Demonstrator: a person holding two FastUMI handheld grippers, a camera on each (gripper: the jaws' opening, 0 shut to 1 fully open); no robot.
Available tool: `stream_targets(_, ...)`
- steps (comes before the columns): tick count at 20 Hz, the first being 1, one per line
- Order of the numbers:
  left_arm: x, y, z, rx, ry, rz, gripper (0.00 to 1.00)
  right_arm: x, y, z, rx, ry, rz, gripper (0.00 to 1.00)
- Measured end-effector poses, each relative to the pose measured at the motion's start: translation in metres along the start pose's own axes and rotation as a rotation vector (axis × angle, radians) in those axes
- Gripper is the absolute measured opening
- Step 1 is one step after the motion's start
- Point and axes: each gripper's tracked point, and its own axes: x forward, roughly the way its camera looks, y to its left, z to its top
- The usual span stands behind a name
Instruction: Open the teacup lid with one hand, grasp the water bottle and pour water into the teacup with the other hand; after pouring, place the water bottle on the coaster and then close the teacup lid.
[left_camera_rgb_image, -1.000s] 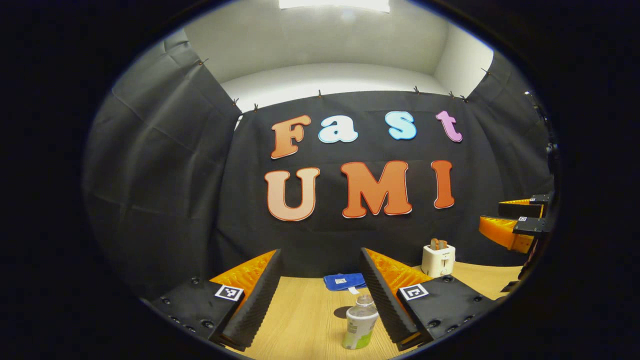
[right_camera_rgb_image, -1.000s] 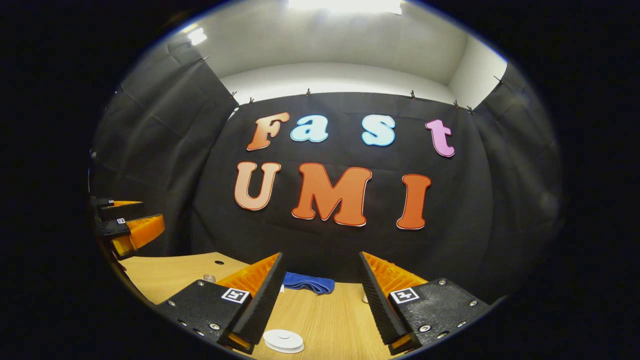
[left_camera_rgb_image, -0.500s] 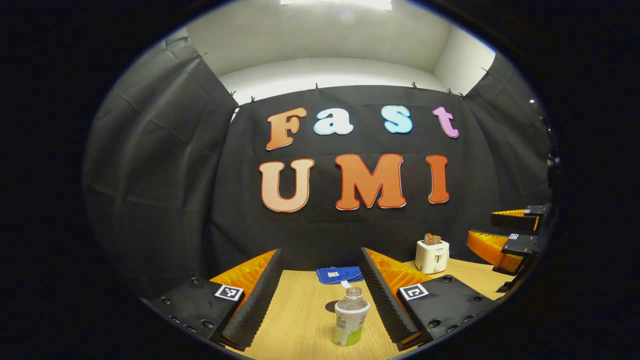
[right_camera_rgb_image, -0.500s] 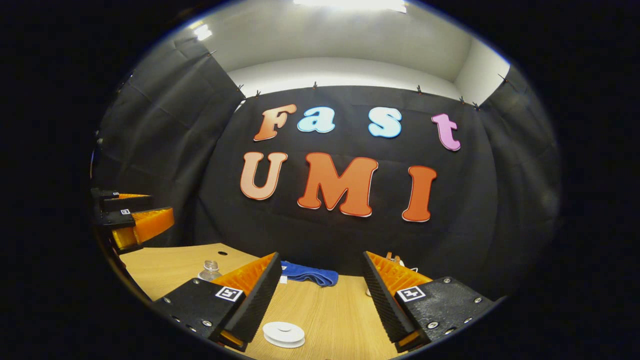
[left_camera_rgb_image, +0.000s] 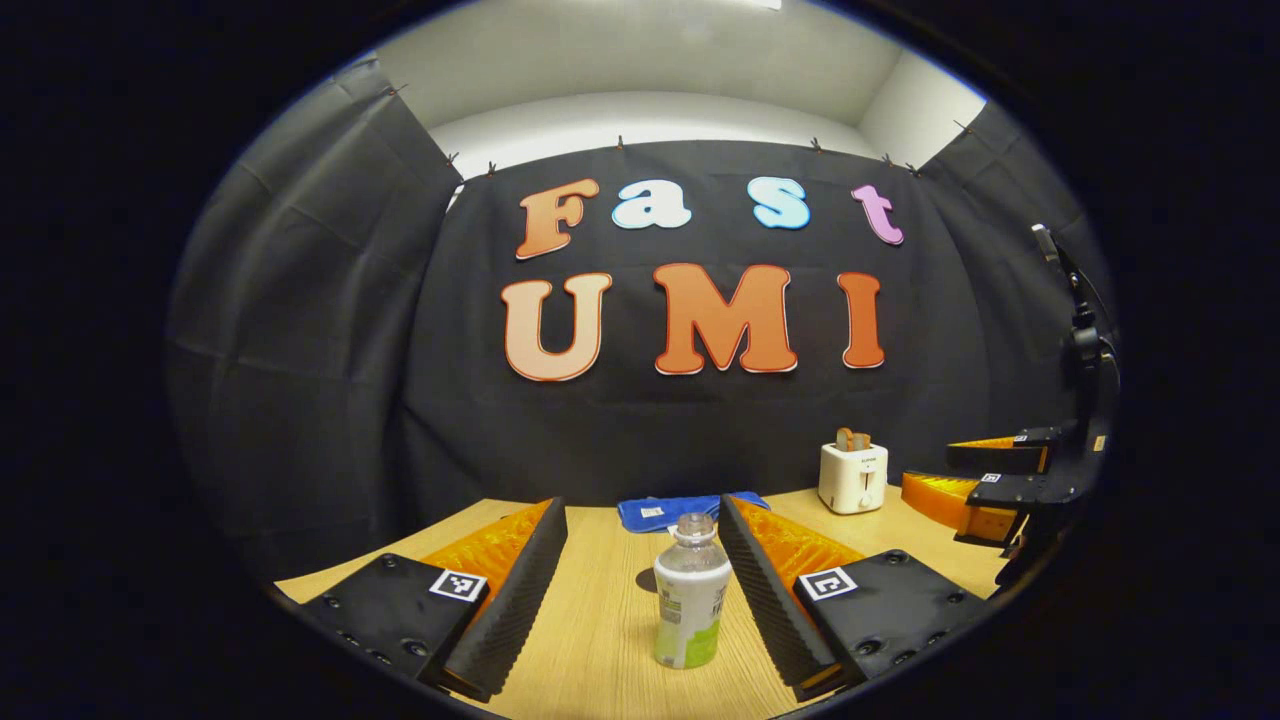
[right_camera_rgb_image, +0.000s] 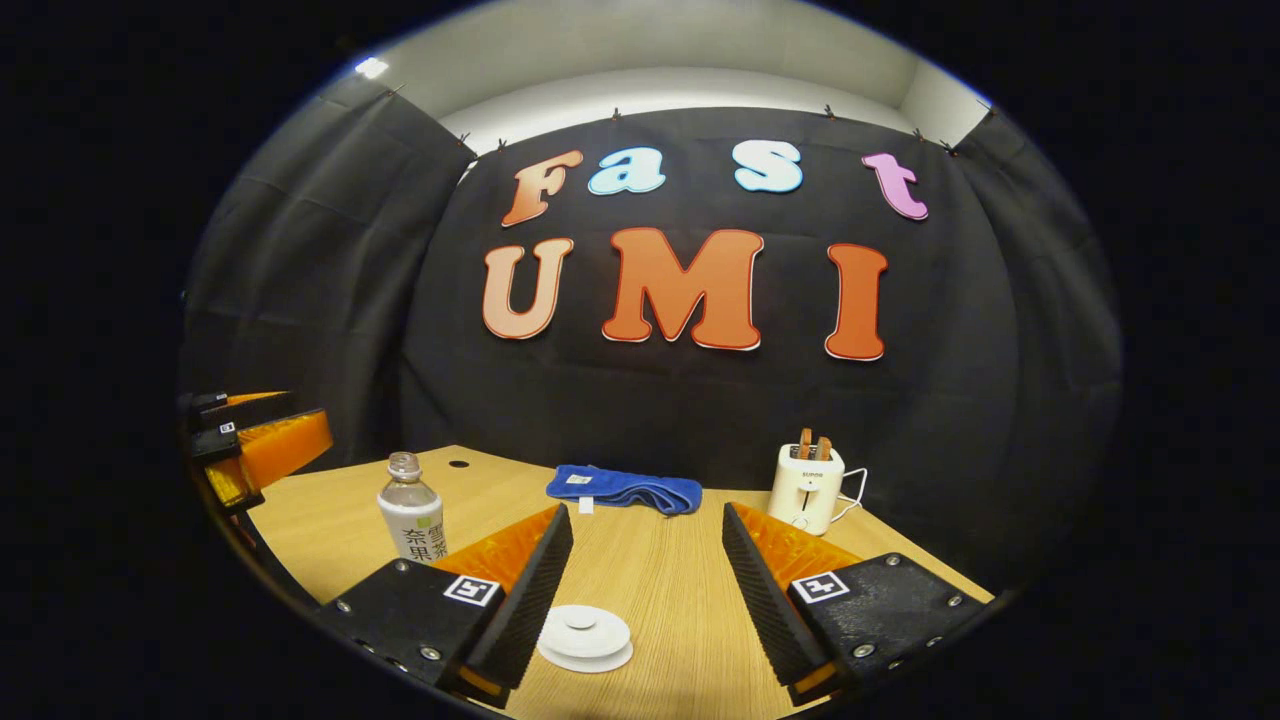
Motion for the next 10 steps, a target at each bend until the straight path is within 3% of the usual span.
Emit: stream_targets(10, 0.014, -0.007, -0.043, 0.025, 0.061, -0.014, 0.97, 0.017, 0.034, -0.068, -0.006, 0.141, 0.134, 0.81)
